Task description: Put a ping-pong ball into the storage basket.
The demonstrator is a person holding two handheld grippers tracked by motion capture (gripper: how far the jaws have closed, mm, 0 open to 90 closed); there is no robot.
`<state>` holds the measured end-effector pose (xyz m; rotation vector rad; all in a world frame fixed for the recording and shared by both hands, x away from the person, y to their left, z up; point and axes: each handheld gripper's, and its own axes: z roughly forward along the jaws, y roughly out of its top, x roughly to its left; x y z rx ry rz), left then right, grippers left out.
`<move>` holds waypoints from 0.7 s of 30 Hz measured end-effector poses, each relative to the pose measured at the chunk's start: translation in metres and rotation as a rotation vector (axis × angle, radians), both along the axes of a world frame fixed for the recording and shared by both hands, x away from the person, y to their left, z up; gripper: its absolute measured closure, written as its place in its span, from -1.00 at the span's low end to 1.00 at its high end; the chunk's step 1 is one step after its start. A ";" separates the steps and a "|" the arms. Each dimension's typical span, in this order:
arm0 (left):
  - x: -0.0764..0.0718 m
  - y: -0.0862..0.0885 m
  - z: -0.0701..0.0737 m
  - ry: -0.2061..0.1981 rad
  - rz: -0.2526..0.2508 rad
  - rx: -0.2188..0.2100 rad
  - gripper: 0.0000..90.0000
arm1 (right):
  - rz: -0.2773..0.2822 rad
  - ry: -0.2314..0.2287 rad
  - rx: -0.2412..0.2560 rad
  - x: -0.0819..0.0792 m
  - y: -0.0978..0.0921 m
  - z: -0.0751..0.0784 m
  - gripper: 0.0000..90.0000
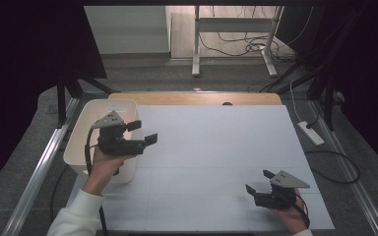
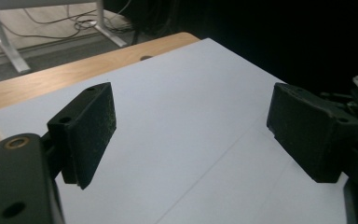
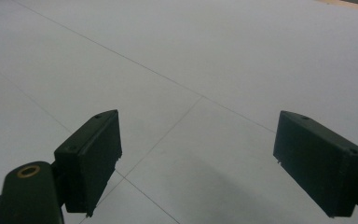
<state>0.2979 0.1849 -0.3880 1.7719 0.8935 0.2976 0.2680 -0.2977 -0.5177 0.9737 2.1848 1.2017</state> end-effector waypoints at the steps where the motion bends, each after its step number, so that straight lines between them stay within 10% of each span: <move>1: -0.002 -0.002 -0.001 -0.002 -0.008 0.001 -0.63 | -0.001 -0.003 0.001 0.000 0.000 0.000 -0.66; 21: -0.038 -0.046 -0.045 -0.053 -0.102 0.054 -0.64 | 0.000 -0.006 0.002 -0.001 -0.001 0.002 -0.66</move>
